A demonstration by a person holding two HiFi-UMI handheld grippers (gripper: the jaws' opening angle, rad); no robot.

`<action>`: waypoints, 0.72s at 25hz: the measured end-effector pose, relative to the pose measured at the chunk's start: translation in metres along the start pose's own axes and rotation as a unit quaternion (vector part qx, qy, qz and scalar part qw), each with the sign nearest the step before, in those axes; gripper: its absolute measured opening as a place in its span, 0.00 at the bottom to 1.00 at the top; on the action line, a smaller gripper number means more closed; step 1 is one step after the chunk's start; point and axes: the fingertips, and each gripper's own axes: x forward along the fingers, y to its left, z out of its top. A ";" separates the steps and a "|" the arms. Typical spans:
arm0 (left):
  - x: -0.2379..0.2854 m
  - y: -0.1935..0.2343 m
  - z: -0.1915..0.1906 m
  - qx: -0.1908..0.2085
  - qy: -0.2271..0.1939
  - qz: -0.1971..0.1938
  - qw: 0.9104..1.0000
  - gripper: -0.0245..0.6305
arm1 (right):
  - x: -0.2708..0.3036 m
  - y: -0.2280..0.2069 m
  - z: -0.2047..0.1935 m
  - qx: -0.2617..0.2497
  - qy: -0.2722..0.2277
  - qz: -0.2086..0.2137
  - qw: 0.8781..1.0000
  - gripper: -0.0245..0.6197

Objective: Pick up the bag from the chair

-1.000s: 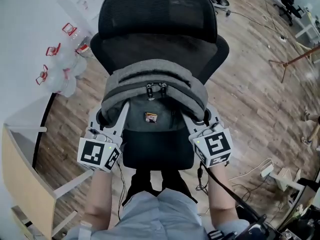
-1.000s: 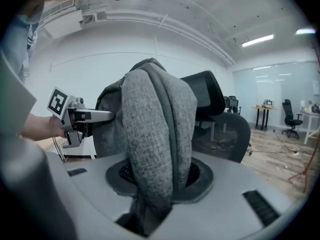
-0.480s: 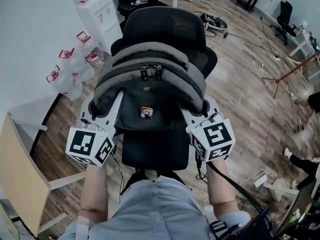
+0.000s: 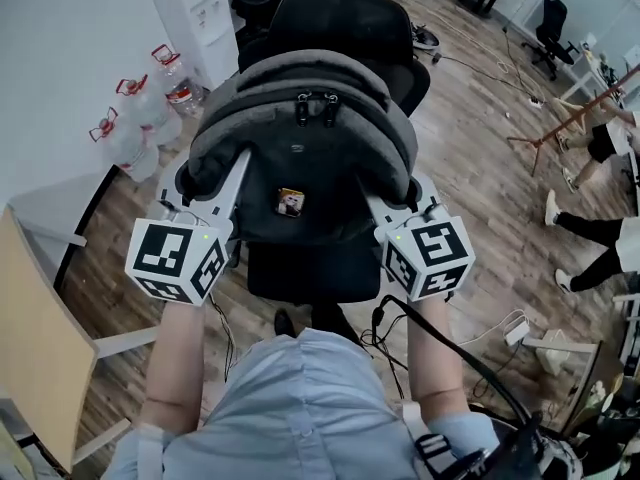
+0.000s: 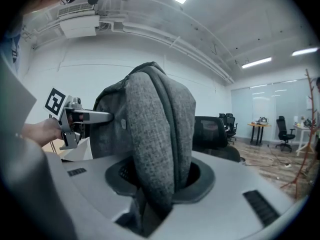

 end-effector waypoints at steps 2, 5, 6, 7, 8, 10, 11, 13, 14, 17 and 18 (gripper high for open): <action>-0.013 -0.002 -0.003 0.000 0.004 -0.005 1.000 0.28 | -0.009 0.013 -0.004 0.004 0.000 -0.007 1.000 0.23; -0.029 -0.002 -0.006 -0.007 0.005 -0.009 1.000 0.28 | -0.019 0.028 -0.005 -0.002 0.003 -0.018 1.000 0.23; -0.033 -0.001 -0.006 -0.009 0.004 -0.010 1.000 0.28 | -0.022 0.032 -0.004 -0.005 0.003 -0.021 1.000 0.23; -0.036 -0.001 -0.006 -0.011 0.002 -0.011 1.000 0.28 | -0.025 0.036 -0.004 -0.007 0.003 -0.024 1.000 0.23; -0.040 -0.001 -0.006 -0.012 0.001 -0.012 1.000 0.29 | -0.027 0.039 -0.003 -0.009 0.003 -0.026 1.000 0.23; -0.045 -0.002 -0.005 -0.014 -0.003 -0.013 1.000 0.29 | -0.032 0.043 -0.002 -0.013 0.001 -0.027 1.000 0.23; -0.047 -0.004 -0.004 -0.015 -0.005 -0.014 1.000 0.29 | -0.035 0.044 -0.001 -0.014 0.000 -0.028 1.000 0.23; -0.049 -0.005 -0.002 -0.016 -0.009 -0.015 1.000 0.29 | -0.038 0.046 0.002 -0.017 -0.002 -0.032 0.999 0.23; -0.050 -0.004 -0.001 -0.016 -0.010 -0.016 1.000 0.29 | -0.039 0.046 0.004 -0.019 -0.003 -0.034 0.999 0.23; -0.052 -0.001 0.002 -0.015 -0.015 -0.018 1.000 0.29 | -0.039 0.050 0.008 -0.023 -0.005 -0.039 0.999 0.22; -0.052 0.000 0.004 -0.014 -0.016 -0.018 1.000 0.29 | -0.039 0.051 0.009 -0.024 -0.005 -0.040 0.999 0.22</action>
